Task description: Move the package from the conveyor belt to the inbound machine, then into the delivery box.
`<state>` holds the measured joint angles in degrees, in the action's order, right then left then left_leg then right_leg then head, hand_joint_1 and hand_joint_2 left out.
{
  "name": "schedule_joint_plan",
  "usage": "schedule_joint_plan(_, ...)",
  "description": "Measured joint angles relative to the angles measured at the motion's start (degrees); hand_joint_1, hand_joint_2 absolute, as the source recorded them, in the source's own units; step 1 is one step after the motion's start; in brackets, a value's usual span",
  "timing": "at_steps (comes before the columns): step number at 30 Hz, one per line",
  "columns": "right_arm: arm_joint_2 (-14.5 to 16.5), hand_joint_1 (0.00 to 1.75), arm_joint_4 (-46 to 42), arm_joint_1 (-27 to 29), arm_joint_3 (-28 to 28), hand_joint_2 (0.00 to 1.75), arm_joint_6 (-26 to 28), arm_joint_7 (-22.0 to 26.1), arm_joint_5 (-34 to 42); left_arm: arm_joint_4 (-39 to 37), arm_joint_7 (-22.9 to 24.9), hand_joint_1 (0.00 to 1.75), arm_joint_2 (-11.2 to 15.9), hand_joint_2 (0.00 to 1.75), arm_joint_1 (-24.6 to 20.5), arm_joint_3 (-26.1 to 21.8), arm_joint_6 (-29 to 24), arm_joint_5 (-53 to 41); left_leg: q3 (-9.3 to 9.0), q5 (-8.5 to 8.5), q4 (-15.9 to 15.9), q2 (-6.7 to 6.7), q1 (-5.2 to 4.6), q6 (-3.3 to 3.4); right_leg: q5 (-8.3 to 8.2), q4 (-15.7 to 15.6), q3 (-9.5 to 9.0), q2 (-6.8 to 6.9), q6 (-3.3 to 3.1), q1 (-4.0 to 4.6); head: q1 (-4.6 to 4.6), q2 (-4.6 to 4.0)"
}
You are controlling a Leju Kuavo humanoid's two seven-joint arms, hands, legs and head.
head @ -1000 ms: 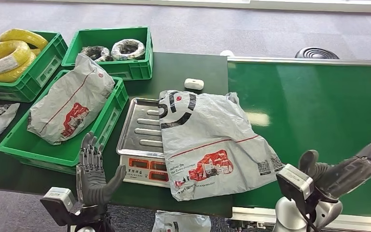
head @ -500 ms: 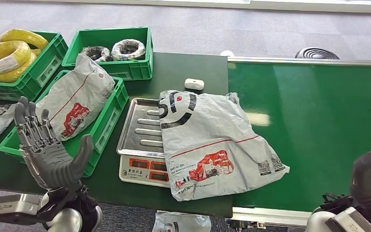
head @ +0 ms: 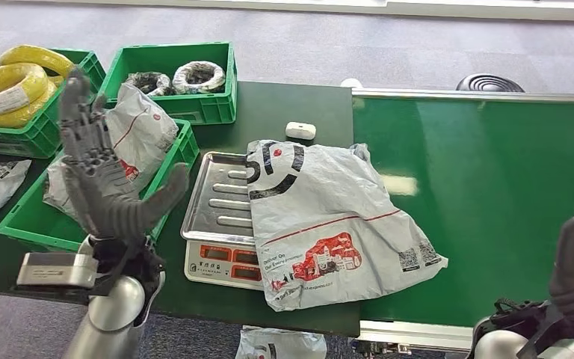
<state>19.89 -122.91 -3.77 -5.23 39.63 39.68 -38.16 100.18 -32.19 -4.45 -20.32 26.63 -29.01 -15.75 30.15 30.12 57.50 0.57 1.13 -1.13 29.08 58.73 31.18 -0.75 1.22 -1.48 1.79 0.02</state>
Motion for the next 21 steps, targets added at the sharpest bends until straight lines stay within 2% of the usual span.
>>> schedule_joint_plan(3,0.0,0.0,0.3,-0.1,-0.1,1.75,0.0,0.0,0.5,-2.8,2.7,0.0,-0.9,1.75,-2.5,1.6,2.4,-4.0,0.02,0.0,0.0,0.07,0.0,0.0,-0.01,0.0,0.07,0.06,0.0,0.0,0.02,0.0)
schedule_joint_plan(6,0.0,0.0,0.6,-0.7,-0.3,1.75,0.0,0.0,1.5,-8.4,8.0,0.0,-2.0,1.75,-6.9,5.6,10.5,-14.5,0.05,-0.01,0.0,0.22,0.0,0.01,0.0,0.0,0.06,0.23,0.01,0.0,-0.01,0.0)
schedule_joint_plan(9,0.0,0.0,0.6,-1.5,-0.9,1.75,0.0,0.0,2.6,-15.8,10.3,0.0,-4.0,1.75,-11.0,11.5,18.0,-22.6,0.05,-0.01,0.0,0.07,-0.03,0.02,-0.05,0.0,0.05,0.09,0.03,-0.03,0.01,0.0)
schedule_joint_plan(15,0.0,0.0,0.7,-2.9,-3.4,1.75,0.0,0.0,3.7,-27.6,8.3,0.0,-8.3,1.75,-16.0,20.3,27.8,-26.2,0.07,-0.01,0.0,0.11,-0.03,0.02,-0.06,0.0,0.08,0.09,0.05,-0.05,0.02,0.0)
schedule_joint_plan(21,0.0,0.0,0.8,-3.0,-5.4,1.75,0.0,0.0,3.9,-36.9,7.4,0.0,-11.8,1.75,-17.6,26.1,29.4,-27.3,0.08,0.0,0.0,0.06,-0.03,0.02,-0.06,0.0,0.11,0.02,0.05,-0.04,0.02,0.0)
